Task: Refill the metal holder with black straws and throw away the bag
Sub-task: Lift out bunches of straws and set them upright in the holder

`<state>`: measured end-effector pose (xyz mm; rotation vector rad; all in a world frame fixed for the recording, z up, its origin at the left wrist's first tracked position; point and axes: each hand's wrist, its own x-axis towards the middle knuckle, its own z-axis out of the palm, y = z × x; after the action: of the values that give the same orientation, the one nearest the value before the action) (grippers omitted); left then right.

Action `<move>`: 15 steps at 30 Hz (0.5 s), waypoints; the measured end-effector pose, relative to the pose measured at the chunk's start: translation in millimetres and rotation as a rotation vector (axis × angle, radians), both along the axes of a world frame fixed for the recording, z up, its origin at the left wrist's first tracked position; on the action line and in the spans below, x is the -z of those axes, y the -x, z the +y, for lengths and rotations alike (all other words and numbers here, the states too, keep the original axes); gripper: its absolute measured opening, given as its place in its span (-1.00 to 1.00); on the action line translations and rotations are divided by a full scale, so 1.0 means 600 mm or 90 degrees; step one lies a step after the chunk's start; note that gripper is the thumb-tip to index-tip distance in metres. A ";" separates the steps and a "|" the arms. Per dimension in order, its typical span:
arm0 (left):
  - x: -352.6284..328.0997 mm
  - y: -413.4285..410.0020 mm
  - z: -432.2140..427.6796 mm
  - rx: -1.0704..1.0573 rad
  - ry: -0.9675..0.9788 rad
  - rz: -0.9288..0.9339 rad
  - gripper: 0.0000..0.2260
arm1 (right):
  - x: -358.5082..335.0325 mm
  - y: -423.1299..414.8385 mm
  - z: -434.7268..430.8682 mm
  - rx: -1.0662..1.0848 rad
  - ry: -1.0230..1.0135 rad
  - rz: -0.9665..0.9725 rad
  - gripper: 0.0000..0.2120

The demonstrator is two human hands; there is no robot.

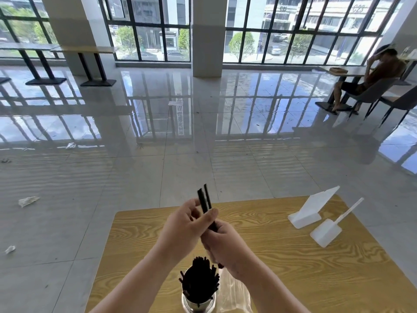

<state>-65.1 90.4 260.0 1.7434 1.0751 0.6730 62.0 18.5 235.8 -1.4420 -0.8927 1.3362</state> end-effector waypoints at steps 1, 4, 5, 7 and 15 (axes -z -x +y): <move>0.002 0.000 0.007 -0.001 0.015 0.007 -0.88 | 0.004 0.000 0.000 -0.028 0.012 -0.043 -0.77; 0.012 0.011 0.017 0.046 0.005 0.052 -0.79 | 0.013 0.005 0.004 -0.090 0.025 -0.131 -0.75; 0.017 0.015 0.018 0.062 0.009 0.060 -0.79 | 0.017 0.005 0.005 -0.109 0.014 -0.194 -0.75; 0.032 0.020 0.021 0.070 -0.020 0.103 -0.77 | 0.027 0.000 0.008 -0.132 -0.022 -0.367 -0.71; 0.078 0.022 0.008 0.122 0.006 0.186 -0.91 | 0.090 -0.019 0.003 -0.167 0.057 -0.504 -0.86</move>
<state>-78.5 95.3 213.4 1.9470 1.0845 0.2991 73.4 20.1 181.8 -2.0218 -1.5850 0.9740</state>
